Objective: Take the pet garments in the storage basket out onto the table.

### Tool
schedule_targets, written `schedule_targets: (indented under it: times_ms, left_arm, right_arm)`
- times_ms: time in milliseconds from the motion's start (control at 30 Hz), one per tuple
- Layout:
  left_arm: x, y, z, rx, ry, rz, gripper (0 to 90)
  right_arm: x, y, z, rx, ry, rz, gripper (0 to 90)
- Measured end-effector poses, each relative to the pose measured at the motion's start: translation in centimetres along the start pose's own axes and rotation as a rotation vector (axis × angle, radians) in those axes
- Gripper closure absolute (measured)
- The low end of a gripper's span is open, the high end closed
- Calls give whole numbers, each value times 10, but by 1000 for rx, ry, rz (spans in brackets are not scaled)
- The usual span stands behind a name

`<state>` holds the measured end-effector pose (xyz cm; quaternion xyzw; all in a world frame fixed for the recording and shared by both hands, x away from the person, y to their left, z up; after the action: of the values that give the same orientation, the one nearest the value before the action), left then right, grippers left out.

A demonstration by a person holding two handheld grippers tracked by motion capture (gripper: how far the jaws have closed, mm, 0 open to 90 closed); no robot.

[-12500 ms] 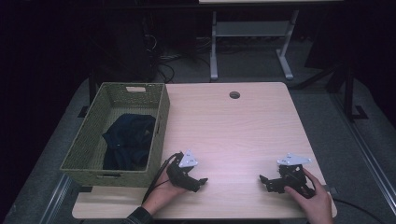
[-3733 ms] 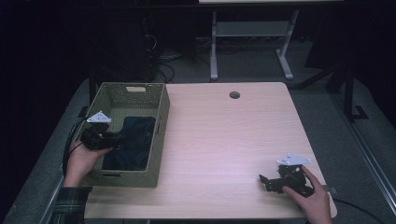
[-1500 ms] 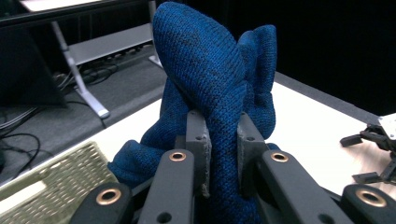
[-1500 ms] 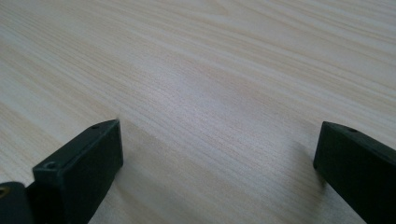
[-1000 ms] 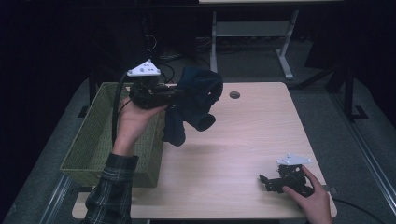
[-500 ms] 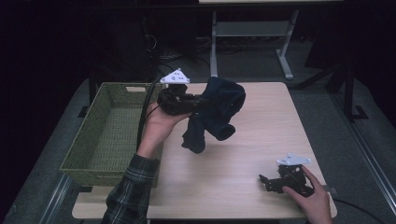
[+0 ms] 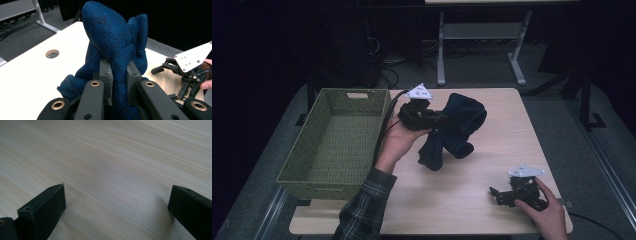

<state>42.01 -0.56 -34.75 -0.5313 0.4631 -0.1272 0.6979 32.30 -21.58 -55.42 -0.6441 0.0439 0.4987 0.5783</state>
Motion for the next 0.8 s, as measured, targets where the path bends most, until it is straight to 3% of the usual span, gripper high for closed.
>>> schedule_targets:
  times_ms: [500,800]
  left_arm:
    - [58,33,-20,15,28,66,788]
    - [83,45,-30,31,52,98,775]
  right_arm:
    - [0,0,0,-2,0,-1,11]
    - [0,0,0,-4,1,2,11]
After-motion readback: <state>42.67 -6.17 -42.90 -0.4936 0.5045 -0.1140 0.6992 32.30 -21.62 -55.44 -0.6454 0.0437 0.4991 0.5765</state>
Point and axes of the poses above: each handheld gripper's, and its own axes: x roughly forward along the jaws, y roughly out of its underside, z roughly to its left, the point moved 10 cm from there along x, roughly forward along the jaws, and after that the axes turned 11 degrees about -y, right-handed, at the moved point
